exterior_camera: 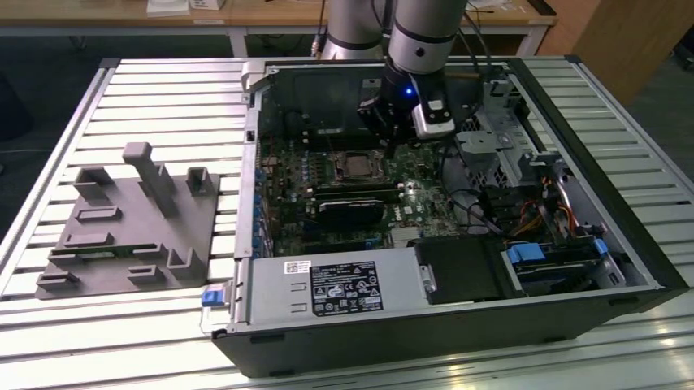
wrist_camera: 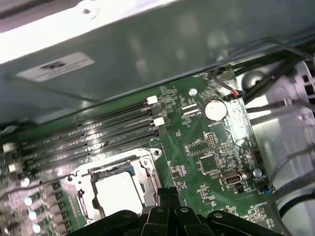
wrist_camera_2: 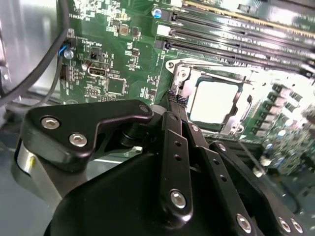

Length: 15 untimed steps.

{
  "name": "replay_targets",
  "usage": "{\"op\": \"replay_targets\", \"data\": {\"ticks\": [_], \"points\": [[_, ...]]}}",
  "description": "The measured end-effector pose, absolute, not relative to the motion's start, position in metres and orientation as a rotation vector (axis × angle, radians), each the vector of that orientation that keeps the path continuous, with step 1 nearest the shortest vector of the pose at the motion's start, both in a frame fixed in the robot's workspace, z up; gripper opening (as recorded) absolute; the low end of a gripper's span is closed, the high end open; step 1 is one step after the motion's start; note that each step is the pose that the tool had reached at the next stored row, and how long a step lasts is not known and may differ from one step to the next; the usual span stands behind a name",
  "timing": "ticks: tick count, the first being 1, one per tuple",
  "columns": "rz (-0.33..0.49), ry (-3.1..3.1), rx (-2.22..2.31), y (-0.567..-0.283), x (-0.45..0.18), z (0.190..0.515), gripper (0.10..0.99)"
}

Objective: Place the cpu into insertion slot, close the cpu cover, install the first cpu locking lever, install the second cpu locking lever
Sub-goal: 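Close the cpu cover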

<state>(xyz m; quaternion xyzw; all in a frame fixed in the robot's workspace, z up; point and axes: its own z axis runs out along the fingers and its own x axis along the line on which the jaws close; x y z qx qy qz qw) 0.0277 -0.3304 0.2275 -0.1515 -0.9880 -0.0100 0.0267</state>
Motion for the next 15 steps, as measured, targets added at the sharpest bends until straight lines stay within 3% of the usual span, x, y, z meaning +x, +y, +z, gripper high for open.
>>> {"op": "replay_targets", "data": {"ticks": [15], "points": [[-0.021,-3.09,-0.076,-0.3305,0.0276,0.2259,0.106]]}}
